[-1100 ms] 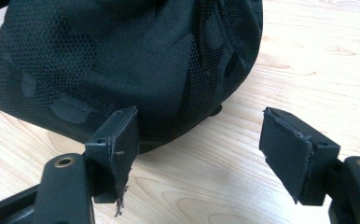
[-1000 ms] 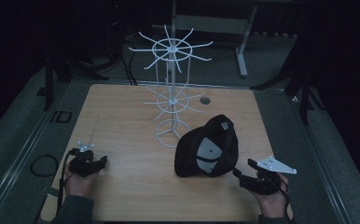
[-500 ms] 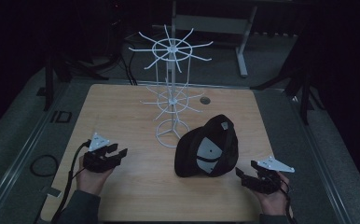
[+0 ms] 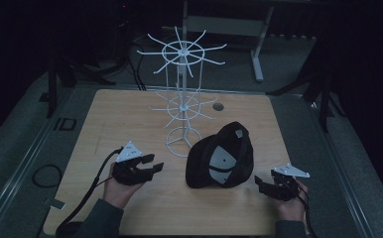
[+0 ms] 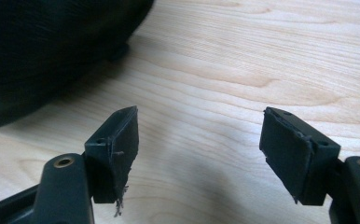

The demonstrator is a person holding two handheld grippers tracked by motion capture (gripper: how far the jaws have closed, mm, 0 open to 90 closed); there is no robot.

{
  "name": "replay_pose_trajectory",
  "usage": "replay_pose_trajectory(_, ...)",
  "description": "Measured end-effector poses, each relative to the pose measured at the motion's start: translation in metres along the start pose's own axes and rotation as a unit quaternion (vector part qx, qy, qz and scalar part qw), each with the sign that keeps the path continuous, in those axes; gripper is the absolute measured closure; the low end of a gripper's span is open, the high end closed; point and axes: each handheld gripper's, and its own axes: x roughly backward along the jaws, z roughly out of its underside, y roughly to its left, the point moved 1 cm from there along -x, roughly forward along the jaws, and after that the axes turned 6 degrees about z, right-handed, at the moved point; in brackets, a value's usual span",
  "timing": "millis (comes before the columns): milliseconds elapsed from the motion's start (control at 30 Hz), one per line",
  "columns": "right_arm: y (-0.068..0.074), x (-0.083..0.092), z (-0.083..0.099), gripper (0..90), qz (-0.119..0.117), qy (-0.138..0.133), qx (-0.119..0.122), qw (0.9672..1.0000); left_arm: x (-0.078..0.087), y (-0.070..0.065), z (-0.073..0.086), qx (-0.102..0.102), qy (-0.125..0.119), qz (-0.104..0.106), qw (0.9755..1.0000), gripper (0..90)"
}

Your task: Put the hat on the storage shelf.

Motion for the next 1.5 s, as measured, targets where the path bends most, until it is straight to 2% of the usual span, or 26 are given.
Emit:
replay_pose_trajectory(133,-0.005,-0.005,0.000,27.8,0.004,0.000,-0.007,1.0000,-0.013,-0.016,-0.010,-0.023,0.005,0.023,0.9995,48.5)
replay_pose_trajectory(267,-0.009,-0.008,0.000,27.8,0.007,-0.001,-0.013,0.9999,-0.023,-0.027,-0.017,-0.021,0.000,0.048,0.9986,47.7)
replay_pose_trajectory(433,-0.011,-0.013,0.000,27.8,0.017,0.003,-0.013,0.9998,-0.029,-0.038,-0.023,-0.029,-0.002,0.068,0.9972,46.6)
replay_pose_trajectory(667,-0.012,-0.021,0.004,27.5,0.020,0.014,-0.022,0.9995,-0.034,-0.050,-0.025,-0.028,0.002,0.080,0.9964,44.9)
replay_pose_trajectory(833,-0.009,-0.021,0.006,27.2,0.021,0.018,-0.013,0.9995,-0.038,-0.063,-0.026,-0.040,0.006,0.083,0.9957,43.1)
replay_pose_trajectory(967,-0.009,-0.019,0.010,27.1,0.019,0.018,-0.015,0.9995,-0.042,-0.071,-0.027,-0.047,0.010,0.088,0.9950,41.9)
replay_pose_trajectory(1033,-0.008,-0.016,0.014,27.2,0.019,0.020,-0.019,0.9994,-0.046,-0.083,-0.028,-0.057,0.017,0.096,0.9936,41.3)
replay_pose_trajectory(1133,-0.008,-0.010,0.022,27.1,0.021,0.022,-0.017,0.9994,-0.052,-0.097,-0.030,-0.081,0.025,0.097,0.9917,40.3)
replay_pose_trajectory(1233,-0.009,-0.004,0.025,27.1,0.024,0.016,-0.021,0.9994,-0.066,-0.108,-0.031,-0.081,0.029,0.119,0.9892,41.0)
replay_pose_trajectory(1333,-0.011,0.000,0.027,27.1,0.026,0.010,-0.027,0.9992,-0.078,-0.111,-0.032,-0.084,0.036,0.120,0.9885,41.5)
replay_pose_trajectory(1500,-0.012,-0.003,0.029,27.1,0.028,0.017,-0.029,0.9990,-0.097,-0.113,-0.040,-0.083,0.037,0.137,0.9864,42.3)
